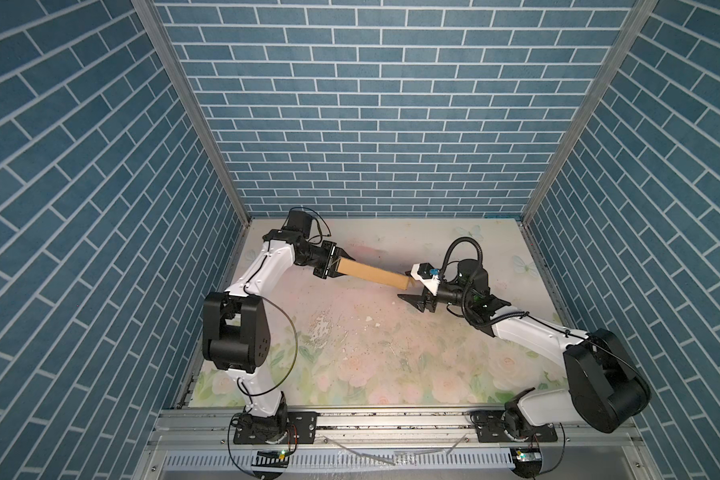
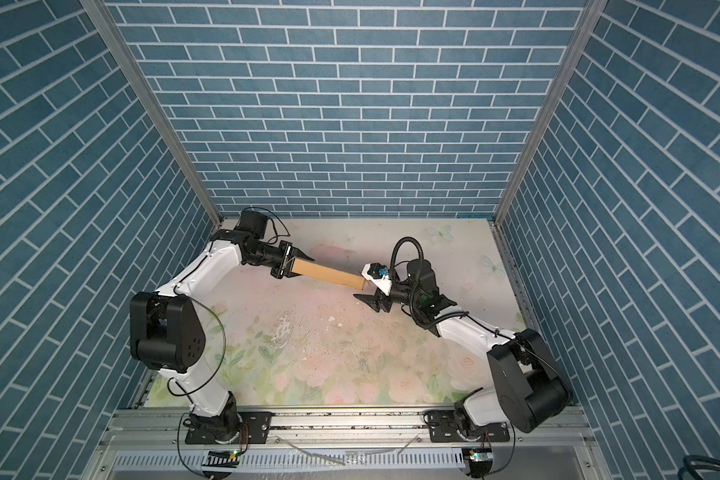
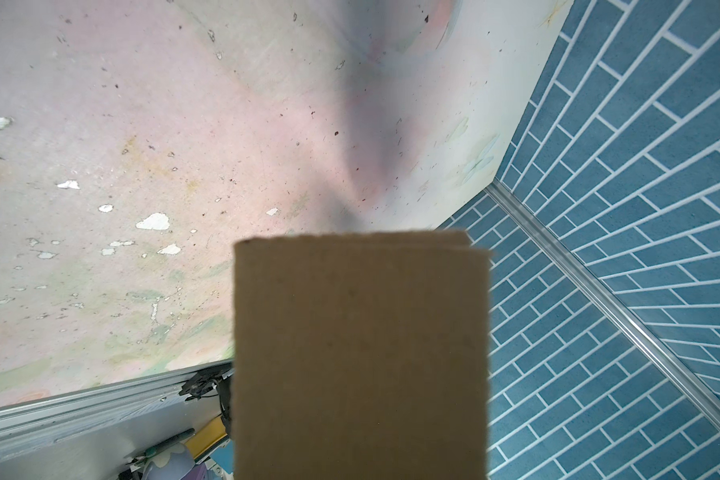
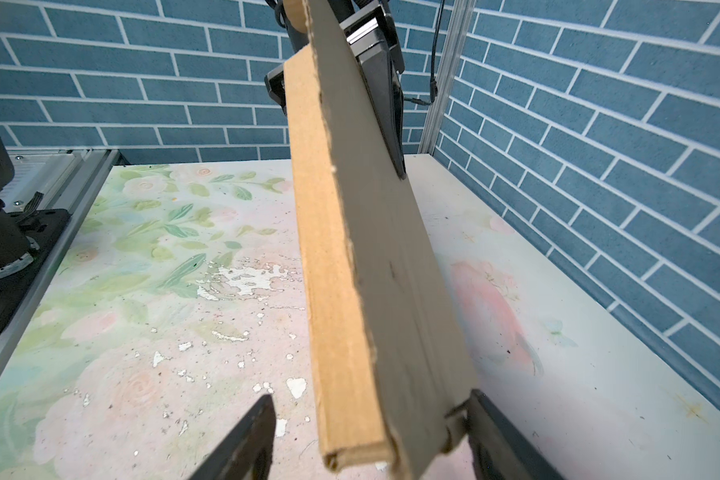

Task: Fold the paper box

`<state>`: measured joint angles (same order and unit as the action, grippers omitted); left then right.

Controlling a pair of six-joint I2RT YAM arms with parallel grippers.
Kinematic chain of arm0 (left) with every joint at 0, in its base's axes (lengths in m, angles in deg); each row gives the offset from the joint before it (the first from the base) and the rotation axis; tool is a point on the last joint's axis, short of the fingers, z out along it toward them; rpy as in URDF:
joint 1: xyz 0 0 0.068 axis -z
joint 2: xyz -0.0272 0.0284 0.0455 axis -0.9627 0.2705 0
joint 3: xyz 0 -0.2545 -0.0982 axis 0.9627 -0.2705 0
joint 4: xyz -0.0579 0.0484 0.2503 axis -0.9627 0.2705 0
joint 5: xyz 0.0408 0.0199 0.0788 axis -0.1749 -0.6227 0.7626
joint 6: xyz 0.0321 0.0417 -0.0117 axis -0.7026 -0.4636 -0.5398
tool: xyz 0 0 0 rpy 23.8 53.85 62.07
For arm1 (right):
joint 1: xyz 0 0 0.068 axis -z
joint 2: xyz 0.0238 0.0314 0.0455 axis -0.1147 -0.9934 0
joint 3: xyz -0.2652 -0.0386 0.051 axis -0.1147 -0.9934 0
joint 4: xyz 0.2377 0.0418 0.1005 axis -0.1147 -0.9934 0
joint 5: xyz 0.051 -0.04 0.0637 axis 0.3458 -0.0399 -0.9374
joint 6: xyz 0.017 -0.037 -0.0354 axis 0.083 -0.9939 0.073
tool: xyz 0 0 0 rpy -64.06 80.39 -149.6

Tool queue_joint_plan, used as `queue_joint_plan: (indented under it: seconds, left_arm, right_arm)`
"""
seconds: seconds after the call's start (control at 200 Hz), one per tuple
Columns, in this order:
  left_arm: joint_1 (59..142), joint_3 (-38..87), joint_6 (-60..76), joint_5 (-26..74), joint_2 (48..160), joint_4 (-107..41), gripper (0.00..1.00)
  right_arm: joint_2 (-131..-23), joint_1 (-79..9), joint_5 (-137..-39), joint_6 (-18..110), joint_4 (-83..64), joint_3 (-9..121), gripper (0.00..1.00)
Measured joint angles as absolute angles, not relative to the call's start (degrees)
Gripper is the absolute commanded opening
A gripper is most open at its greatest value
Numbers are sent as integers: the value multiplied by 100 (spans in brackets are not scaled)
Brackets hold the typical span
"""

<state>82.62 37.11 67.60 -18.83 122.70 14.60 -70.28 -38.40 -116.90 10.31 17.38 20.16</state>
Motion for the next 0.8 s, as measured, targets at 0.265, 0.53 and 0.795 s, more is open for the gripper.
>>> queue_joint_plan:
  seconds: [0.265, 0.53, 0.795]
  left_arm:
    - [8306, 3711, 6765, -1890, 12270, 1453, 35]
    - [8429, 3711, 6817, -1907, 12270, 1361, 35]
    - [8481, 3709, 6935, -1866, 12272, 1232, 35]
  right_arm:
    - [-7187, -3963, -11520, 1028, 1972, 2077, 67]
    - [-7270, -4057, -11423, 1011, 1998, 2187, 66]
    - [-7377, -4072, -11362, 871, 2075, 2272, 51]
